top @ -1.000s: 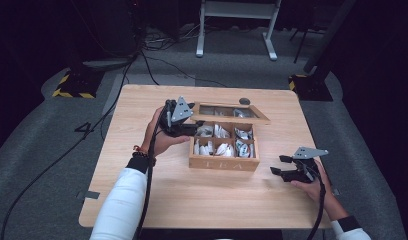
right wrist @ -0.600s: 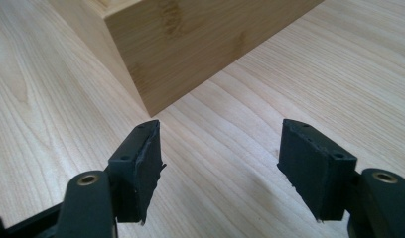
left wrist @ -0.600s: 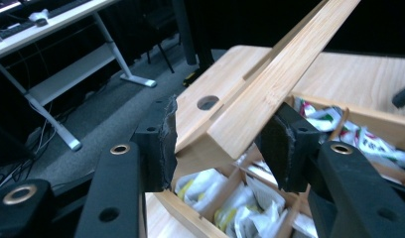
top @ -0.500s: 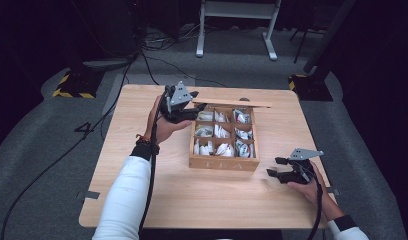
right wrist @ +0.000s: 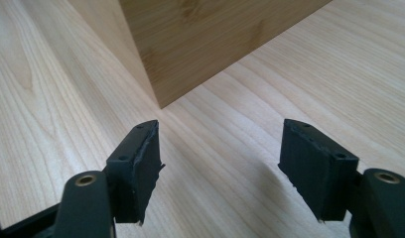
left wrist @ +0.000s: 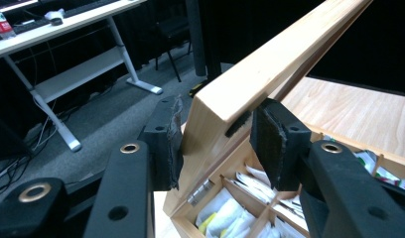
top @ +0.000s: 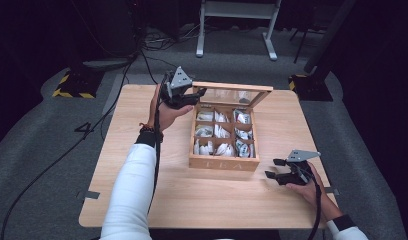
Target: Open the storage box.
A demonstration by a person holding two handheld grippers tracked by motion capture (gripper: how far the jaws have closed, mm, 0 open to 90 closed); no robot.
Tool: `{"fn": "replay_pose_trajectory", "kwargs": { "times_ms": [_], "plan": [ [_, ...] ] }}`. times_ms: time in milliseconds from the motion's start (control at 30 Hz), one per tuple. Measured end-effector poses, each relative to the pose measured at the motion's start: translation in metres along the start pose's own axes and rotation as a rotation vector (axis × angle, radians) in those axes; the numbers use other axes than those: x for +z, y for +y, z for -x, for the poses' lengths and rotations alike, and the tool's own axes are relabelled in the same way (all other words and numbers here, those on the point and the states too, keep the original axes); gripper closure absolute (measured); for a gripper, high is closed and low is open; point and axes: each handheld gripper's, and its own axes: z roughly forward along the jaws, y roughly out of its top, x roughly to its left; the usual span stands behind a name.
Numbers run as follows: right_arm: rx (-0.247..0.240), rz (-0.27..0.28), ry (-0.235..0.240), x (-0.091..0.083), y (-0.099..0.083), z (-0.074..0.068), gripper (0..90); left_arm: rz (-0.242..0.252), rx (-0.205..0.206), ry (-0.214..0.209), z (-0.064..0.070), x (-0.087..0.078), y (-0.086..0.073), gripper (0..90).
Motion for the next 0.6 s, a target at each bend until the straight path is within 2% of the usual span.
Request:
{"fn": "replay_pose_trajectory", "kwargs": {
  "times_ms": [67,267,400,600],
  "plan": [
    [-0.008,-0.004,0.001,0.001,0.0,-0.001,32.8,0.001,0.001,0.002,-0.002,0.001,0.002,56.0],
    [-0.045,-0.031,0.005,0.008,-0.004,-0.008,31.9,0.012,-0.028,0.012,-0.011,0.009,0.007,56.2],
    [-0.068,-0.03,-0.003,0.009,-0.005,-0.01,31.3,0.016,-0.048,0.021,-0.017,0.014,0.01,56.1],
    [-0.064,-0.023,-0.015,0.01,-0.006,-0.011,25.1,0.01,-0.066,0.035,-0.026,0.022,0.016,56.2]
  ]
}}
